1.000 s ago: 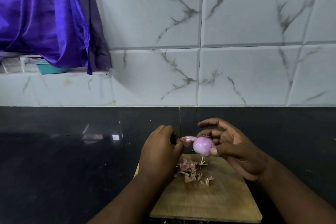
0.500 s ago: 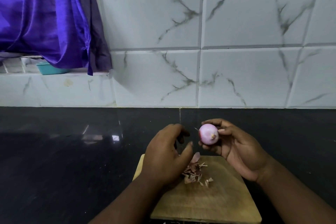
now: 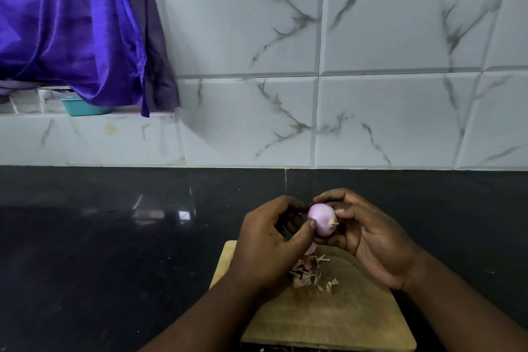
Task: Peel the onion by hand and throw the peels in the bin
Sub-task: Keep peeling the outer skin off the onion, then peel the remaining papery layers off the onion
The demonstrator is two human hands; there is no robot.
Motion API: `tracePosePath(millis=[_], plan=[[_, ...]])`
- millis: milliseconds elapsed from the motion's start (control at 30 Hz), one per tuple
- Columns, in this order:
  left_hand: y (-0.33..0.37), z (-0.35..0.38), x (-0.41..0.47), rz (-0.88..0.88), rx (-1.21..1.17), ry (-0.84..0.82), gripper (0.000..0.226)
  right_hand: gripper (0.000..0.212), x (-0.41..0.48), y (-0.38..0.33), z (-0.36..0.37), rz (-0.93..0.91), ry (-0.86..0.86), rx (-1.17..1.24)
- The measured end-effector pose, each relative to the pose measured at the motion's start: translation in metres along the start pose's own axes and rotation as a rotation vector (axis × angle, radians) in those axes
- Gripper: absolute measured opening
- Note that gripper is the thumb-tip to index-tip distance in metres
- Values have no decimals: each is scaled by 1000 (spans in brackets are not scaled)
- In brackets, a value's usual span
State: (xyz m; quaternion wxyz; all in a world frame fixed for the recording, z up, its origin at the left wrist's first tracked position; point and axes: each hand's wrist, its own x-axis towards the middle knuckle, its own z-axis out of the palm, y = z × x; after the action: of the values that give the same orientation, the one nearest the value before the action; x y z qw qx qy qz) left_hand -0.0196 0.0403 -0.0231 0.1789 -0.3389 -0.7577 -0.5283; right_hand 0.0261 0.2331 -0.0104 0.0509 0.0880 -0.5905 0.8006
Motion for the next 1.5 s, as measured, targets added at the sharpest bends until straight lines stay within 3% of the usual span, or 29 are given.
tracePosePath(millis=[267,433,667,800,933,1067,1200,1500], plan=[[-3,0,2,-94,-159,27,17,31,-2,0,7,-17,19,15],[0,1,0,-132,-227,0,8,29,-2,0,5,-2,14,32],[1,0,3,-165,-243,-8,7,31,-1,2,4,-11,13,-14],[-2,3,3,-156,-224,26,23,28,-2,0,5,-24,0,52],[4,3,0,-159,-264,-5,15,30,-2,0,2,3,-5,63],[5,2,0,-160,-224,-4,16,30,-2,3,3,2,-19,20],[2,3,0,-149,-174,-27,15,45,-4,4,6,-36,26,-157],[-3,3,1,-84,-157,21,18,35,-4,3,4,-104,51,-175]])
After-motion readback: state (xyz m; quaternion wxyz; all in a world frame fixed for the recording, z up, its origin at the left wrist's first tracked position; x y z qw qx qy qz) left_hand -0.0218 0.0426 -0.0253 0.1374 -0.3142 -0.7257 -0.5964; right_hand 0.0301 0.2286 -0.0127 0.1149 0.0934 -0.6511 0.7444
